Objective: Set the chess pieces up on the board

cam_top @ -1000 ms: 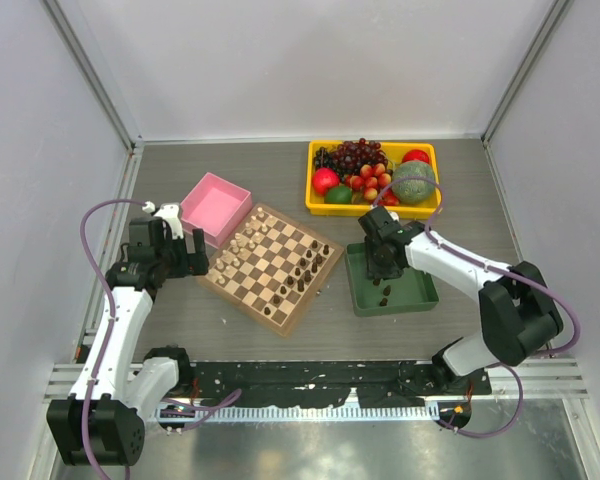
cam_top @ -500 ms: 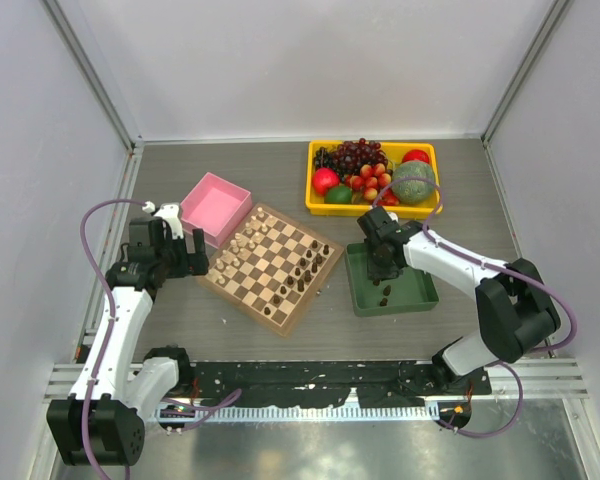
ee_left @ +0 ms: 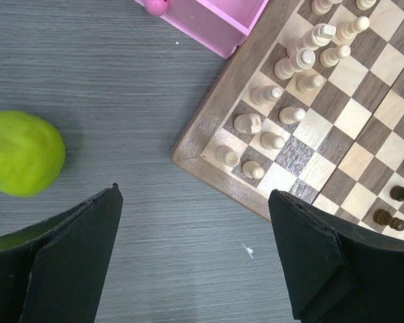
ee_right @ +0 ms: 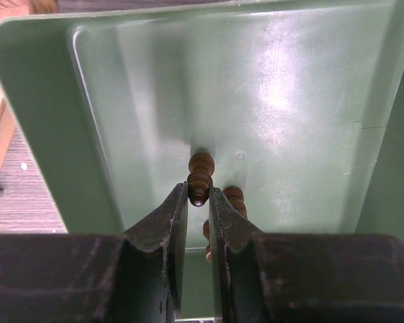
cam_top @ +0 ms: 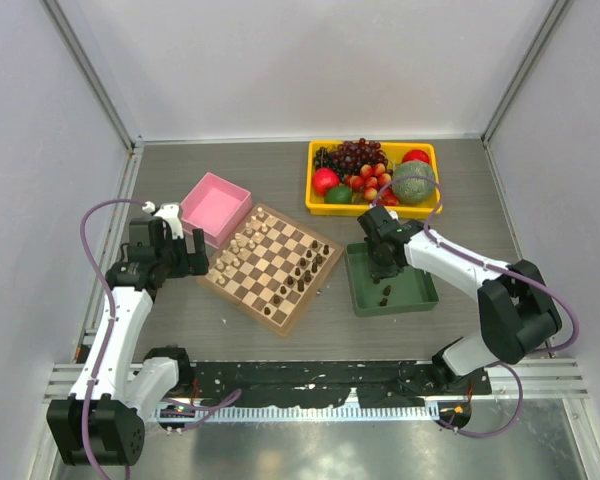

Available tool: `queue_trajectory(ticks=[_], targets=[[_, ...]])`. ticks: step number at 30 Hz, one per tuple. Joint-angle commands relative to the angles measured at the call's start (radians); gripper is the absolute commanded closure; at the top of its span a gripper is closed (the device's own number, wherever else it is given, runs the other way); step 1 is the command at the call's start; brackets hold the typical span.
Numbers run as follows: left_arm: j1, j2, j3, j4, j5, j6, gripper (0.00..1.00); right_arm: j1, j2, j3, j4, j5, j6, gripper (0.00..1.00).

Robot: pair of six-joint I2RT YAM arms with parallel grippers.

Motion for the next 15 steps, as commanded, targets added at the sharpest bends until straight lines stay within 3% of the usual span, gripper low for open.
queue_trajectory(ticks=[1, 9, 15], targets=[[-0.004, -0.006, 0.042, 0.006, 0.003, 0.015, 0.01, 0.013, -0.084, 0.075, -0.025, 0.017, -0.029, 0.89], [-0.004, -0.009, 0.042, 0.006, 0.008, 0.013, 0.01, 0.078, -0.196, 0.181, -0.066, -0.053, -0.056, 0.9], [-0.004, -0.011, 0.042, 0.006, 0.014, 0.013, 0.01, 0.192, -0.162, 0.268, -0.1, -0.178, -0.077, 0.9]])
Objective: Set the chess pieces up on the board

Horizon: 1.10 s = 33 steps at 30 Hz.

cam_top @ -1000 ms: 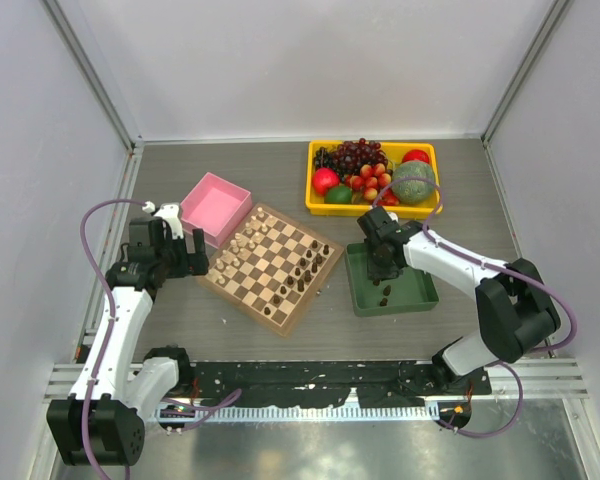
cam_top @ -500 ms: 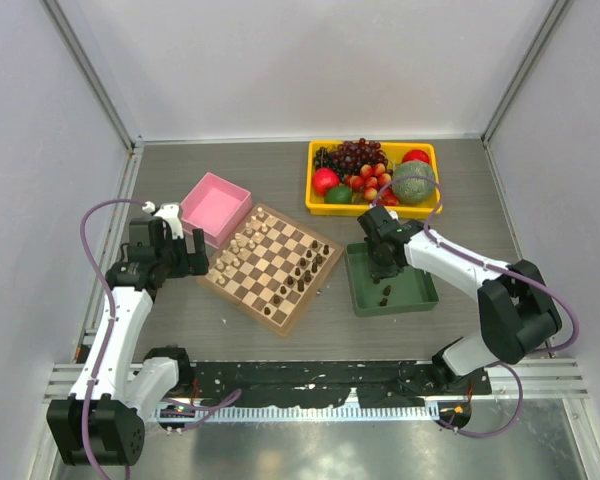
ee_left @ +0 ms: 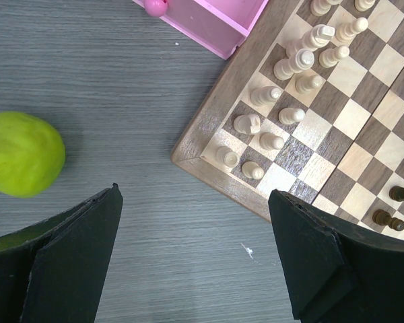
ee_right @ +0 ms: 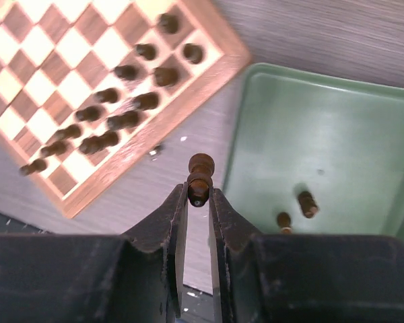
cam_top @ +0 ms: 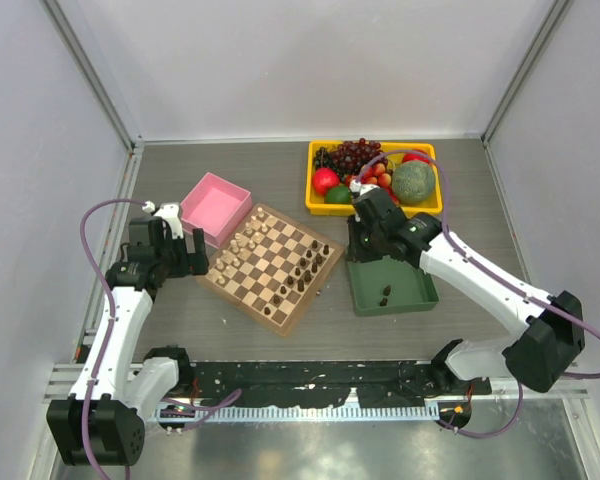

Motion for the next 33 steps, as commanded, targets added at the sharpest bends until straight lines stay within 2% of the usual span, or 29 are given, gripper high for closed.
queue_trajectory(ticks=[1, 8, 11, 21, 33], targets=[[-0.004, -0.012, 0.04, 0.004, 0.01, 0.014, 0.01, 0.083, 0.025, 0.08, -0.07, -0.142, -0.045, 0.9], [-0.004, -0.012, 0.04, 0.007, 0.012, 0.014, 0.01, 0.208, 0.099, 0.089, -0.092, -0.268, -0.069, 0.91], [-0.004, -0.015, 0.041, 0.007, 0.003, 0.014, 0.01, 0.259, 0.147, 0.131, -0.069, -0.257, -0.062, 0.91], [-0.004, -0.02, 0.037, 0.006, 0.001, 0.015, 0.01, 0.317, 0.289, 0.195, 0.031, -0.168, 0.012, 0.91], [-0.004, -0.023, 0.038, 0.006, -0.004, 0.015, 0.01, 0.33, 0.398, 0.253, 0.05, -0.151, -0.009, 0.91]])
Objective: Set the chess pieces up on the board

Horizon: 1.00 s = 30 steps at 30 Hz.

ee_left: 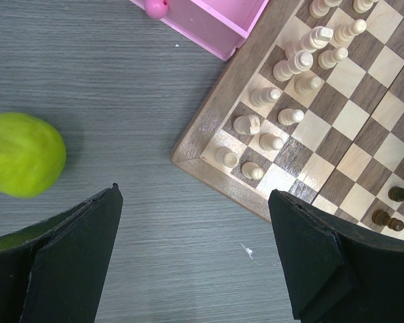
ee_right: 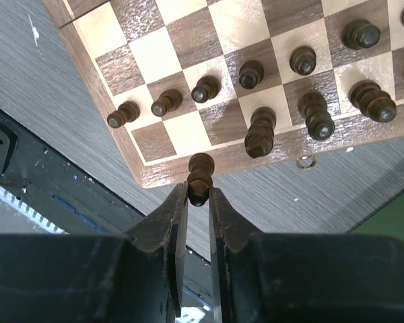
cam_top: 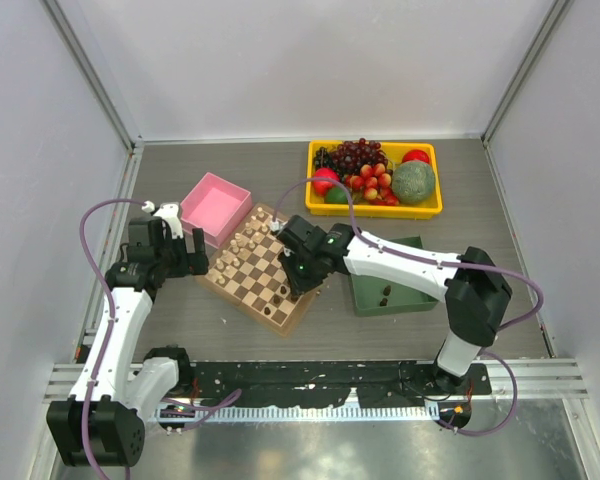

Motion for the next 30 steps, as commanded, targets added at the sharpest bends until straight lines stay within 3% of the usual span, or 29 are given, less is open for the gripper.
queue_trajectory(ticks=[1, 30], targets=[[-0.004, -0.019, 0.036, 0.006, -0.003, 0.015, 0.01, 0.005, 0.029, 0.063, 0.016, 0.037, -0.009, 0.91], [-0.004, -0.017, 0.036, 0.009, -0.005, 0.017, 0.01, 0.004, 0.129, 0.096, 0.01, 0.103, -0.017, 0.9]])
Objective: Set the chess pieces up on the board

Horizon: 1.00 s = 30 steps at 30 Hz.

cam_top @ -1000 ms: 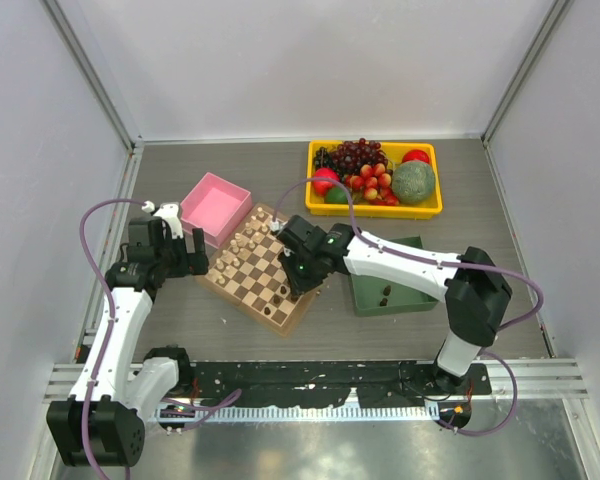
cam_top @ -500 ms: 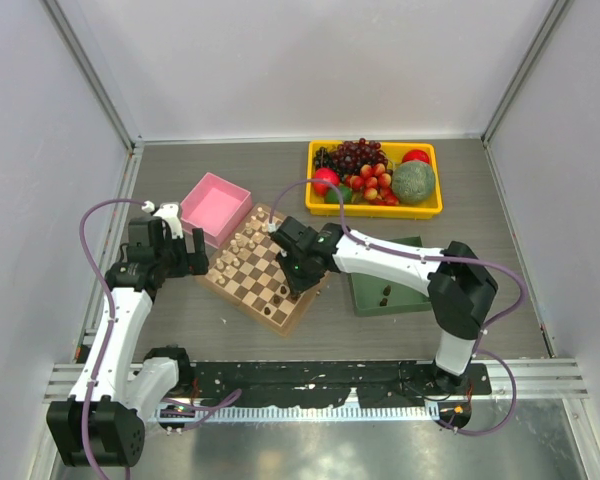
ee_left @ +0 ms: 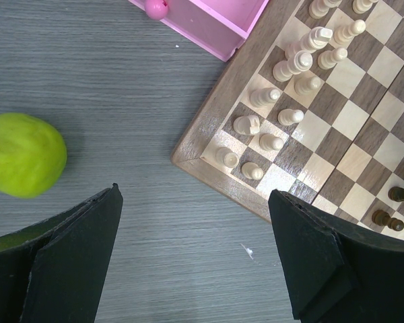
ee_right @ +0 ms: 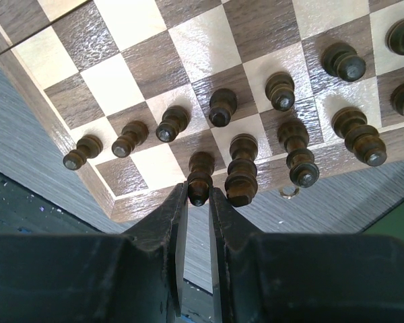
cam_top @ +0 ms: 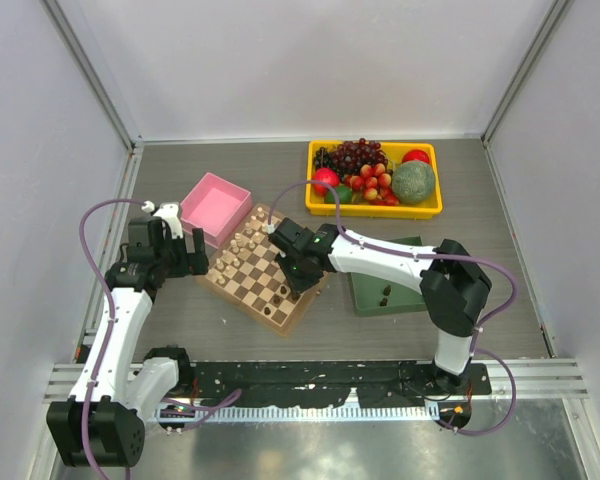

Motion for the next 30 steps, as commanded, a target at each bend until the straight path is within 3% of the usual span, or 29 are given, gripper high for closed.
queue_trajectory(ticks=[1, 30], targets=[[-0.004, -0.014, 0.036, 0.007, -0.004, 0.015, 0.01, 0.005, 0.008, 0.048, 0.009, 0.044, -0.008, 0.91], [-0.004, -0.008, 0.037, 0.009, 0.0, 0.015, 0.01, 0.005, -0.045, 0.04, 0.006, -0.019, -0.023, 0.87]])
